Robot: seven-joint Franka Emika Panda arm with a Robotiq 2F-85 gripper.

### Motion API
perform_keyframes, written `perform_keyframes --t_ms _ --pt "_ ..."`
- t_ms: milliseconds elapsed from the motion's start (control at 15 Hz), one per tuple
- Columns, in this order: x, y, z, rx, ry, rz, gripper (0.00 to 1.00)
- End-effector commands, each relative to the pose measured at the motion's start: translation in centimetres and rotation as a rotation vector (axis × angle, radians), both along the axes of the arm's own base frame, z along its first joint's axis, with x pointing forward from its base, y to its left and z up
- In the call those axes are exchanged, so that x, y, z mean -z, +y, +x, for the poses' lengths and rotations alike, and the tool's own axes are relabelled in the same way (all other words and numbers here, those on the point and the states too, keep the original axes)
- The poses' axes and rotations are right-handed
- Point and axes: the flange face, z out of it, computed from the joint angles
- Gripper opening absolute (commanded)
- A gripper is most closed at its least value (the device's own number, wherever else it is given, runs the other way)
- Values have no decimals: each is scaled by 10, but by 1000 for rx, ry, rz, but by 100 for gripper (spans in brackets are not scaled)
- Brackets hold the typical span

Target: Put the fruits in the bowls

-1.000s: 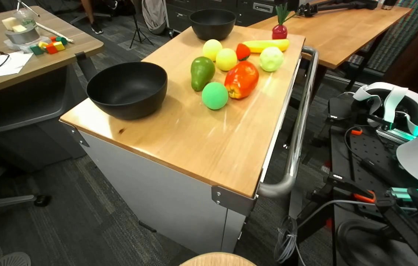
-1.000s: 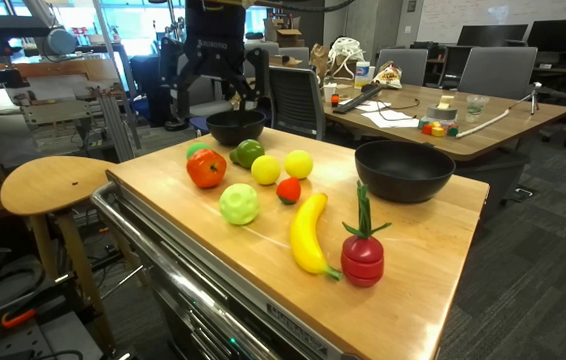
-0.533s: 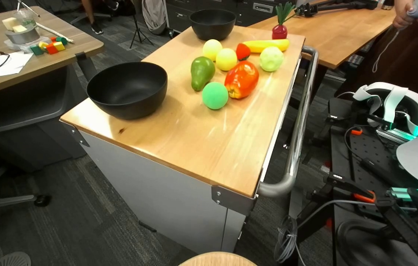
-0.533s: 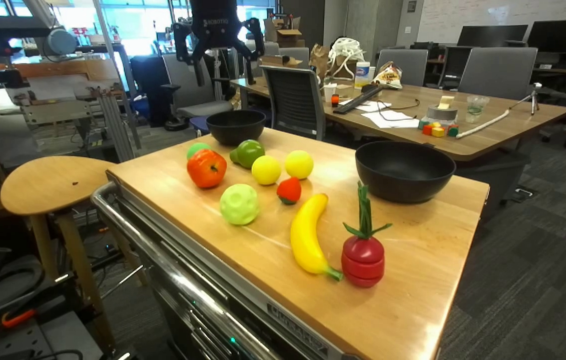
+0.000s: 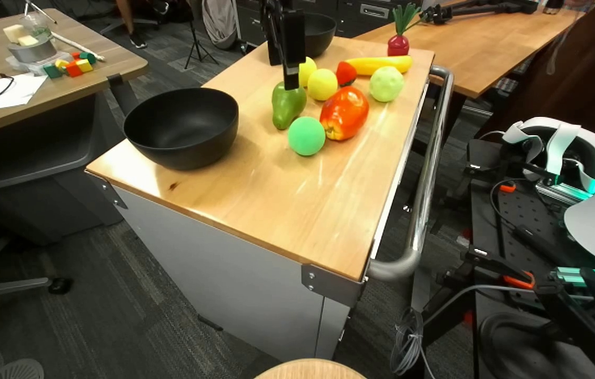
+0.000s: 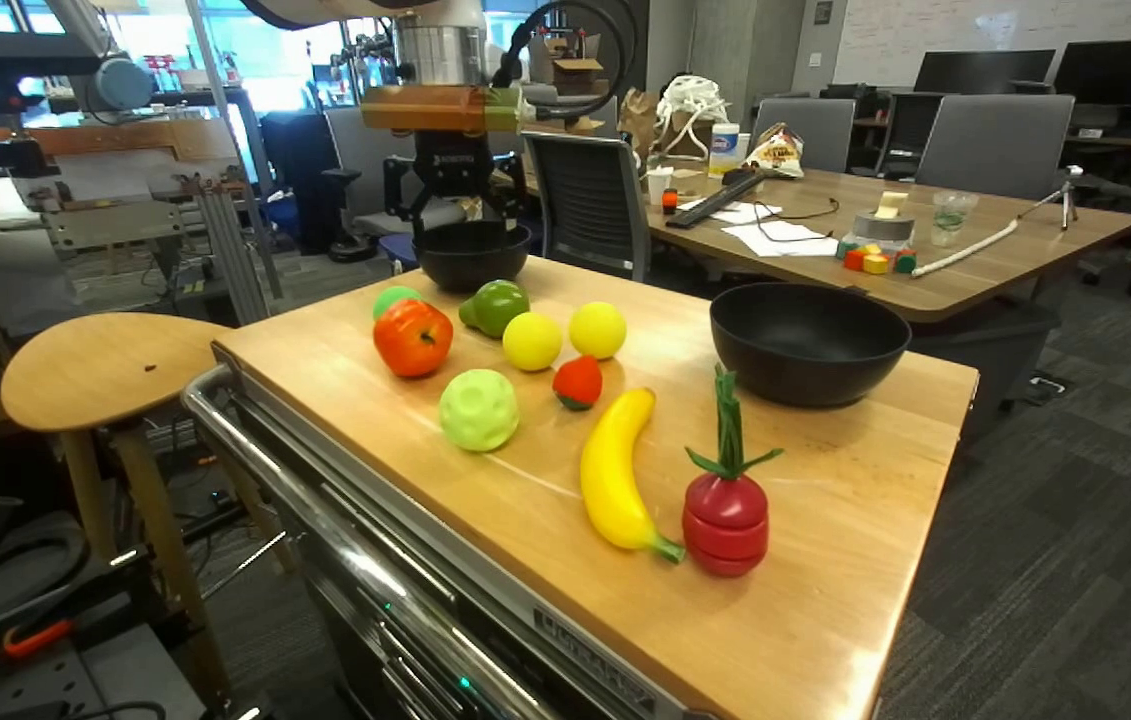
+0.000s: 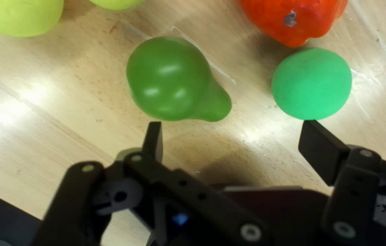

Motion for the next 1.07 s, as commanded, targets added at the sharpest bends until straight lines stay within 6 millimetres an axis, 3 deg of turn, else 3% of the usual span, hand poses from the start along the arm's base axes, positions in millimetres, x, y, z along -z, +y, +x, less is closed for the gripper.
perform_keyframes --t_ms 0,267,533,800,867,1000 --pt "1 0 2 1 2 0 100" --pt "-5 1 -10 33 -138 188 100" --pt "18 27 -37 -8 -69 291 100" --pt "43 44 -64 -22 -2 238 100" --pt "46 40 -48 -16 9 263 100" --pt "53 43 -56 -24 26 253 100"
